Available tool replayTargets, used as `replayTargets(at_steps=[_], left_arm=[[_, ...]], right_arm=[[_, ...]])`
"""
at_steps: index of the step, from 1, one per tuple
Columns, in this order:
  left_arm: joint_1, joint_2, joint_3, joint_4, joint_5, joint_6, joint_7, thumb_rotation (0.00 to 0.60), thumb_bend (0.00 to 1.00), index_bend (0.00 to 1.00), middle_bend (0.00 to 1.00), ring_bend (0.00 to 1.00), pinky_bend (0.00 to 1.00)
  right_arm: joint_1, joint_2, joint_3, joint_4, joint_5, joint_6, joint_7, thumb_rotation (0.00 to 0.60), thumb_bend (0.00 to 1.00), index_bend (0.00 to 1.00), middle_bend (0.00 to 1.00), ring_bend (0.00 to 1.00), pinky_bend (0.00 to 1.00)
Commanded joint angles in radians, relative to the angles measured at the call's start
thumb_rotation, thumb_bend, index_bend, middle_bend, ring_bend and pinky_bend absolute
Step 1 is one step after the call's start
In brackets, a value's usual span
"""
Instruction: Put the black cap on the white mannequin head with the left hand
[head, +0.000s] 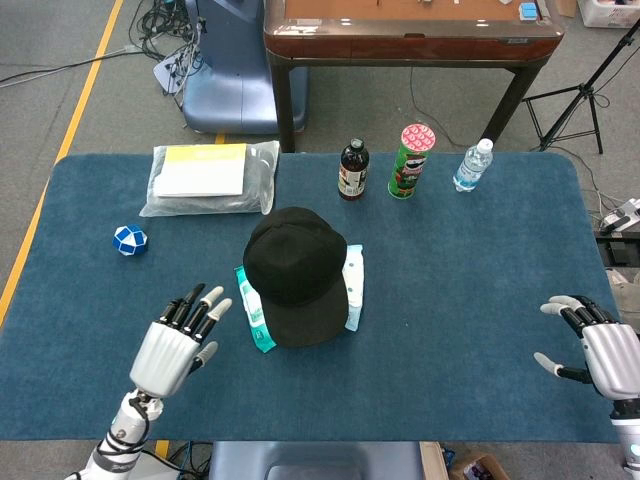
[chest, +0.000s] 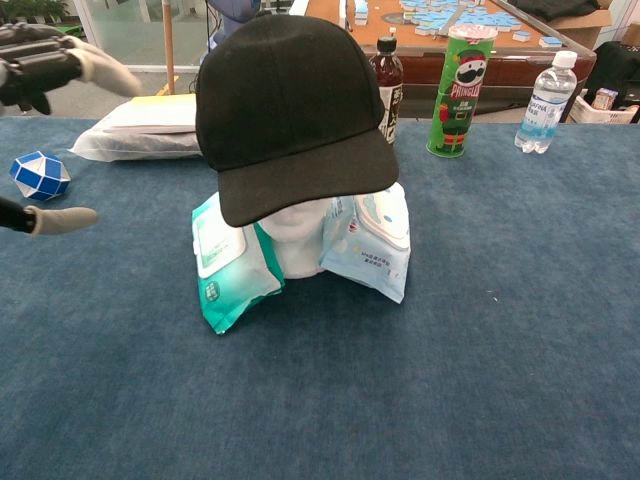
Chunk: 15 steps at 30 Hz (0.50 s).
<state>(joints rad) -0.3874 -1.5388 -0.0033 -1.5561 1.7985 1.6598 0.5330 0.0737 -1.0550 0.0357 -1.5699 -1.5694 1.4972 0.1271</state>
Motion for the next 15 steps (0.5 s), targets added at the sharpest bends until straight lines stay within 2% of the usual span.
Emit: replayTargets(at_steps=[1,8,15], left_arm=[[0.052,0.062,0.013,-0.012,-0.018,0.046,-0.064,0.6,0.04,0.32,0.25,0.17,0.36],[0.134,0.141,0.038,-0.014,-0.061,0.089,-0.185,0.6,0.04,0.33,0.25,0.17,0.36],[0.166,0.29,0.126,-0.032,-0.058,0.011,-0.328,0.6,0.04,0.33,0.25,0.17,0.36]], right_arm=[[0.002,-0.005,-0.001,-0.004,0.0,-0.004,-0.015,0.6,0.12,0.32,0.28,0.2,0.38],[0.005,-0.021,-0.001,-0.012,0.005,-0.012,-0.067,0.6,0.12,0.32,0.28,0.2,0.38],[0.003,-0.035,0.004,-0.017,0.022,-0.014,-0.107,0.6,0.12,0.32,0.28,0.2,0.38]])
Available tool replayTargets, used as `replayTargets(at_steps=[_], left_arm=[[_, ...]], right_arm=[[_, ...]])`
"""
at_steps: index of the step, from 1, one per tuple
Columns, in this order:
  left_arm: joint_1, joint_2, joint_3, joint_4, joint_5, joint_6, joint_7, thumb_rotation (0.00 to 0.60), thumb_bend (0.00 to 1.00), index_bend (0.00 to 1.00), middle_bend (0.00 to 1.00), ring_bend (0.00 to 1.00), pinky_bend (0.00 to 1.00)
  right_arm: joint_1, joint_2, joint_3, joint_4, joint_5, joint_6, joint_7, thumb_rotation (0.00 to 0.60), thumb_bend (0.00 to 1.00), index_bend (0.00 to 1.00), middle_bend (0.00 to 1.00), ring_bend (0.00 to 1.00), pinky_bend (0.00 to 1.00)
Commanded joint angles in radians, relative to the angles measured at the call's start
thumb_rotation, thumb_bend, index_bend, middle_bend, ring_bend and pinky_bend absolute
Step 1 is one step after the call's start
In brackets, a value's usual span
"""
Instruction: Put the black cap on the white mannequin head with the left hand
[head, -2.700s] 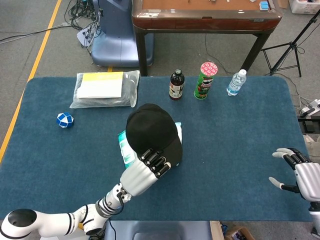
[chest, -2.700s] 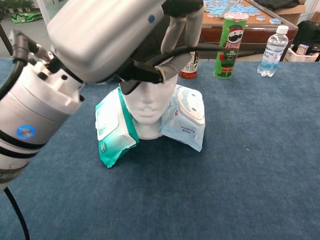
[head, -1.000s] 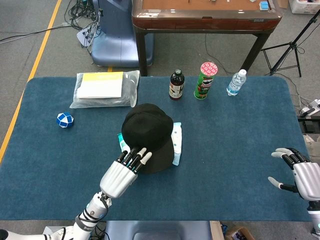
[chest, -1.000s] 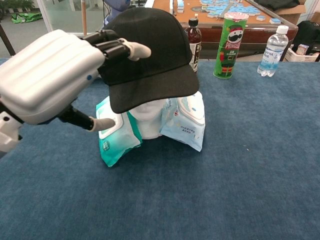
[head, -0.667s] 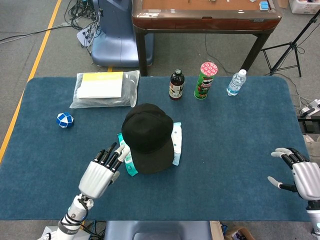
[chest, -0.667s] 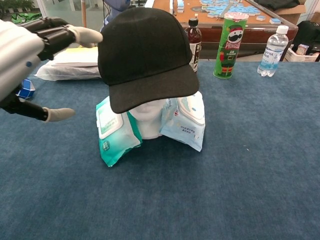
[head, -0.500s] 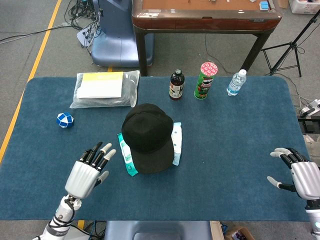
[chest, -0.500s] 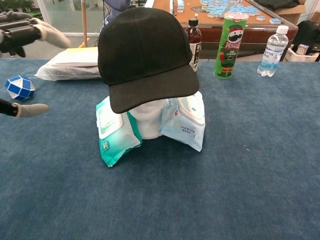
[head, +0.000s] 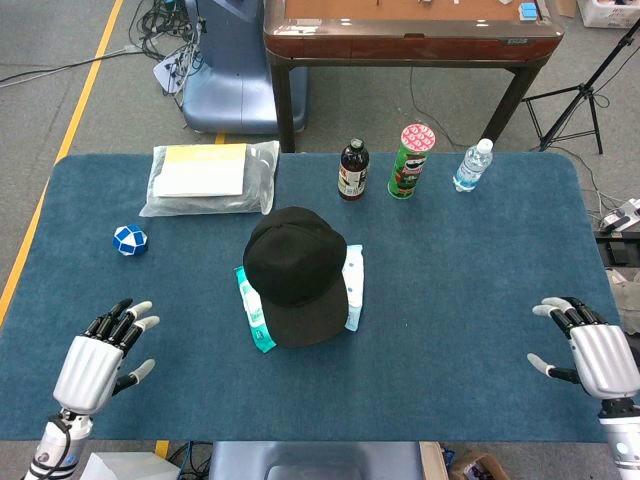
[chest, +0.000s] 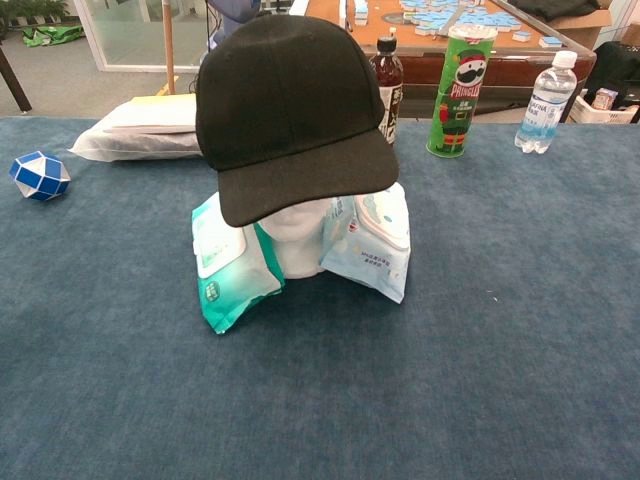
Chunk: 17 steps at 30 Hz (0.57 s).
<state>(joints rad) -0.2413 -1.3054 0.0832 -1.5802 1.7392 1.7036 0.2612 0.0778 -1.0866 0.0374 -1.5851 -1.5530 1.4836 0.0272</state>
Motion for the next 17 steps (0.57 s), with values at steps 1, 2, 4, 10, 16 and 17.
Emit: replayTargets(at_steps=[1,2,4,10,16,17], left_arm=[[0.025,0.063,0.044,-0.006,0.005,-0.032,-0.072,0.6,0.04,0.33,0.25,0.17,0.36],[0.03,0.068,0.047,-0.002,0.008,-0.029,-0.087,0.6,0.04,0.33,0.25,0.17,0.36],[0.042,0.072,0.052,0.012,0.012,-0.023,-0.126,0.6,0.04,0.33,0.25,0.17,0.36],[0.054,0.066,0.029,0.06,-0.003,-0.029,-0.18,0.6,0.04,0.33,0.25,0.17,0.37],[0.051,0.066,0.002,0.071,-0.041,-0.072,-0.209,0.6,0.04,0.33,0.25,0.17,0.37],[0.051,0.065,-0.002,0.073,-0.046,-0.078,-0.211,0.6,0.04,0.33,0.25,0.17,0.37]], right_arm=[[-0.001,-0.005,0.003,-0.002,0.008,0.001,-0.01,0.6,0.12,0.32,0.28,0.2,0.38],[-0.002,-0.006,0.004,-0.002,0.01,0.001,-0.012,0.6,0.12,0.32,0.28,0.2,0.38],[-0.003,-0.007,0.006,-0.002,0.013,0.004,-0.014,0.6,0.12,0.32,0.28,0.2,0.38],[-0.003,-0.01,0.01,0.0,0.02,0.003,-0.022,0.6,0.12,0.32,0.28,0.2,0.38],[0.007,-0.017,0.016,0.004,0.044,-0.025,-0.035,0.6,0.12,0.32,0.28,0.2,0.38],[0.01,-0.017,0.016,0.003,0.047,-0.032,-0.038,0.6,0.12,0.32,0.28,0.2,0.38]])
